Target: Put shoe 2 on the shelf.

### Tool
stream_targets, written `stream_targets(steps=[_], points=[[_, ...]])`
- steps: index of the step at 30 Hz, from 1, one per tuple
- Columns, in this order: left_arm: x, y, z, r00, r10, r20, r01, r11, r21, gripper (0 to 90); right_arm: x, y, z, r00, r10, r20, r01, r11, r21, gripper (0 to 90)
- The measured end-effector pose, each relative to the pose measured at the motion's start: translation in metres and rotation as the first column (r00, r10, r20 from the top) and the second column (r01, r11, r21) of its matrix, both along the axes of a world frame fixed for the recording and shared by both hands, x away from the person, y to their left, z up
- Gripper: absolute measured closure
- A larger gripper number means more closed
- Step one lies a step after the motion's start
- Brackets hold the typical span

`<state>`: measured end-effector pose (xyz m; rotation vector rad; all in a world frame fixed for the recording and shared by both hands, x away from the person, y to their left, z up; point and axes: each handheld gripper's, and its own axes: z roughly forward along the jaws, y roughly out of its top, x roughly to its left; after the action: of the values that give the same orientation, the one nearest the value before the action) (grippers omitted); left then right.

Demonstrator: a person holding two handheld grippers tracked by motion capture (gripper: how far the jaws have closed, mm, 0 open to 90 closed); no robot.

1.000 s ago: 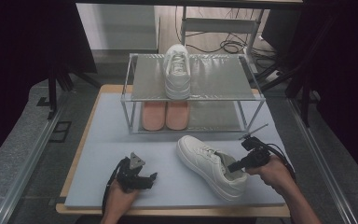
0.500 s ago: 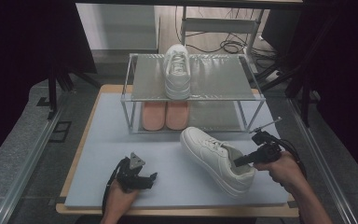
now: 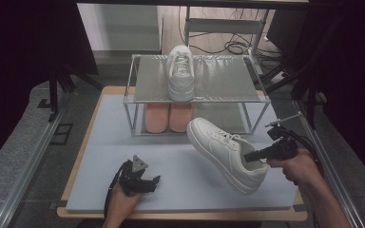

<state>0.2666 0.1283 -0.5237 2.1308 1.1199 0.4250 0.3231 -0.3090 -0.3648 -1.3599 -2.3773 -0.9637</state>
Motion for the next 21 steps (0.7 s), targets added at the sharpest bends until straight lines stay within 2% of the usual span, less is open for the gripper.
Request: stream_targets(steps=[9,18,21], points=[[0.0,0.0,0.0,1.0,-0.001,0.001,0.001,1.0,0.002,15.3,-0.003,-0.012,0.016,0.9997,-0.021,0.011,0.02,0.996,0.09,81.2],[0.0,0.0,0.0,1.0,-0.002,0.0,0.002,1.0,0.002,15.3,-0.004,-0.022,0.033,0.9986,-0.051,0.017,0.047,0.985,0.166,81.4],[0.0,0.0,0.0,1.0,-0.002,0.0,0.002,1.0,0.002,15.3,-0.003,-0.025,0.038,0.9975,-0.068,0.018,0.063,0.979,0.196,81.4]])
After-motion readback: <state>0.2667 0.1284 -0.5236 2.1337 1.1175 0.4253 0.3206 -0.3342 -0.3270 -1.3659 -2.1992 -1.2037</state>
